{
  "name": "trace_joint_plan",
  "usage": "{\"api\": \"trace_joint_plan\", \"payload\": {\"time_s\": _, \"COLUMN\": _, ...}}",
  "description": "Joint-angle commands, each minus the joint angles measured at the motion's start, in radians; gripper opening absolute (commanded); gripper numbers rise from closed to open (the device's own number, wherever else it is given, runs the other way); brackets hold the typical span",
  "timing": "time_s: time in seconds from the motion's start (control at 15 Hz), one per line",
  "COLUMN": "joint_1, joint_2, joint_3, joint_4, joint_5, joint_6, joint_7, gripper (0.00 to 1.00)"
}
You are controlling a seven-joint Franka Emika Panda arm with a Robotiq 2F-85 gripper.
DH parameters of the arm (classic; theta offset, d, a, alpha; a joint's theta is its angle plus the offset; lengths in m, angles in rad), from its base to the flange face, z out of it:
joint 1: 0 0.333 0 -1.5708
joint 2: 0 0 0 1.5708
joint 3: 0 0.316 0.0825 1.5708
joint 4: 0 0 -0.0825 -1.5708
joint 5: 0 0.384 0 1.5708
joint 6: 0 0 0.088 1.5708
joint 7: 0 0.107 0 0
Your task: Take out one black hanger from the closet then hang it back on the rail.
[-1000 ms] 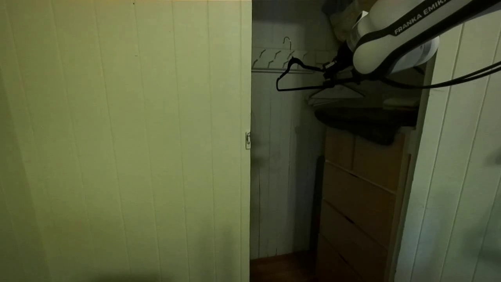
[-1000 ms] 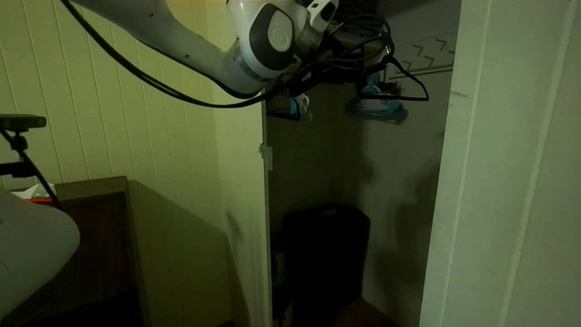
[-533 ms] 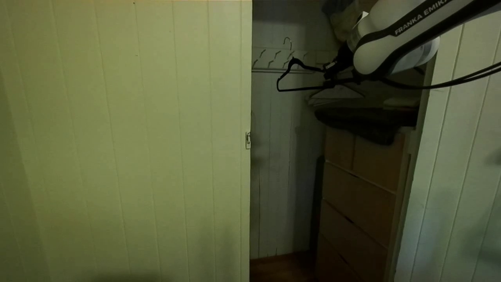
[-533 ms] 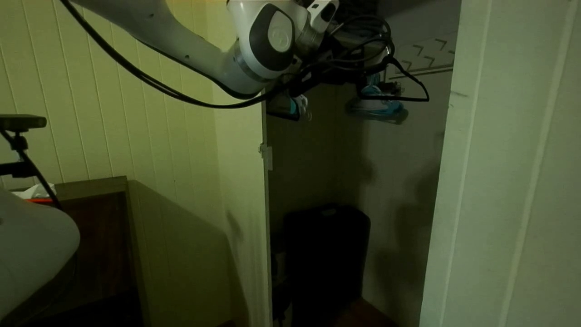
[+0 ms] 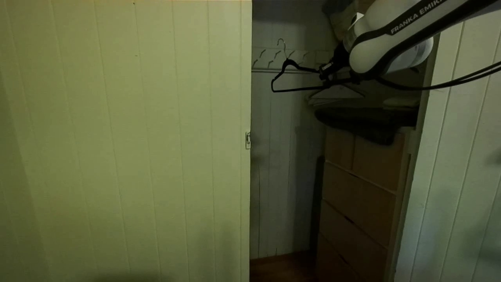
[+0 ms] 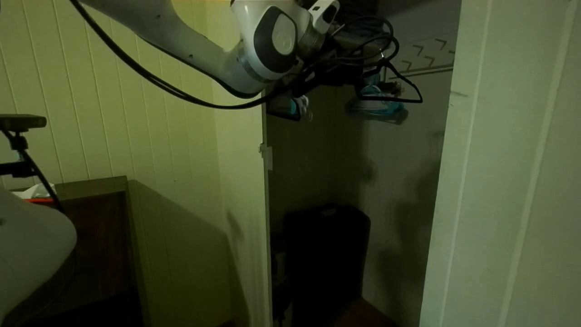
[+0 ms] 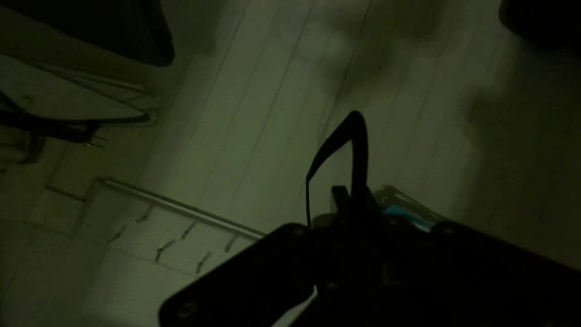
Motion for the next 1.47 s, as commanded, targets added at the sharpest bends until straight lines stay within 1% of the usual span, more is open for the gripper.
{"api": "trace_joint_plan", "payload": {"time_s": 0.0, "joint_1": 0.202, "joint_2": 0.157, "joint_3": -0.106, "joint_4": 0.177, "joint_5": 0.092, "joint_6": -0.049, "joint_7": -0.257, "gripper": 0.01}}
{"api": "trace_joint_plan", "payload": {"time_s": 0.13, "joint_1": 0.314, "joint_2": 0.23, "joint_3": -0.155, "joint_4": 0.274, "joint_5": 0.168, "joint_6": -0.076, "joint_7": -0.386, "gripper": 0.01}}
{"api": "trace_joint_plan", "payload": {"time_s": 0.2, "joint_1": 0.353, "joint_2": 0.265, "joint_3": -0.164, "joint_4": 0.326, "joint_5": 0.212, "joint_6": -0.089, "joint_7": -0.451, "gripper": 0.01}}
{"api": "trace_joint_plan", "payload": {"time_s": 0.33, "joint_1": 0.398, "joint_2": 0.32, "joint_3": -0.153, "joint_4": 0.431, "joint_5": 0.304, "joint_6": -0.139, "joint_7": -0.584, "gripper": 0.01}}
{"api": "trace_joint_plan", "payload": {"time_s": 0.4, "joint_1": 0.398, "joint_2": 0.34, "joint_3": -0.127, "joint_4": 0.481, "joint_5": 0.363, "joint_6": -0.165, "joint_7": -0.651, "gripper": 0.01}}
{"api": "trace_joint_plan", "payload": {"time_s": 0.47, "joint_1": 0.383, "joint_2": 0.358, "joint_3": -0.092, "joint_4": 0.532, "joint_5": 0.412, "joint_6": -0.206, "joint_7": -0.717, "gripper": 0.01}}
{"api": "trace_joint_plan", "payload": {"time_s": 0.67, "joint_1": 0.279, "joint_2": 0.397, "joint_3": 0.024, "joint_4": 0.685, "joint_5": 0.552, "joint_6": -0.384, "joint_7": -0.916, "gripper": 0.01}}
{"api": "trace_joint_plan", "payload": {"time_s": 0.73, "joint_1": 0.343, "joint_2": 0.334, "joint_3": -0.044, "joint_4": 0.535, "joint_5": 0.462, "joint_6": -0.278, "joint_7": -0.781, "gripper": 0.06}}
{"api": "trace_joint_plan", "payload": {"time_s": 0.8, "joint_1": 0.318, "joint_2": 0.344, "joint_3": -0.019, "joint_4": 0.58, "joint_5": 0.497, "joint_6": -0.324, "joint_7": -0.831, "gripper": 0.06}}
{"api": "trace_joint_plan", "payload": {"time_s": 0.93, "joint_1": 0.292, "joint_2": 0.355, "joint_3": -0.001, "joint_4": 0.625, "joint_5": 0.517, "joint_6": -0.362, "joint_7": -0.865, "gripper": 0.06}}
{"api": "trace_joint_plan", "payload": {"time_s": 1.07, "joint_1": 0.289, "joint_2": 0.366, "joint_3": 0.002, "joint_4": 0.638, "joint_5": 0.518, "joint_6": -0.366, "joint_7": -0.872, "gripper": 0.06}}
{"api": "trace_joint_plan", "payload": {"time_s": 1.13, "joint_1": 0.289, "joint_2": 0.371, "joint_3": 0.004, "joint_4": 0.64, "joint_5": 0.518, "joint_6": -0.366, "joint_7": -0.874, "gripper": 0.01}}
{"api": "trace_joint_plan", "payload": {"time_s": 1.4, "joint_1": 0.29, "joint_2": 0.457, "joint_3": 0.016, "joint_4": 0.733, "joint_5": 0.54, "joint_6": -0.396, "joint_7": -0.918, "gripper": 0.01}}
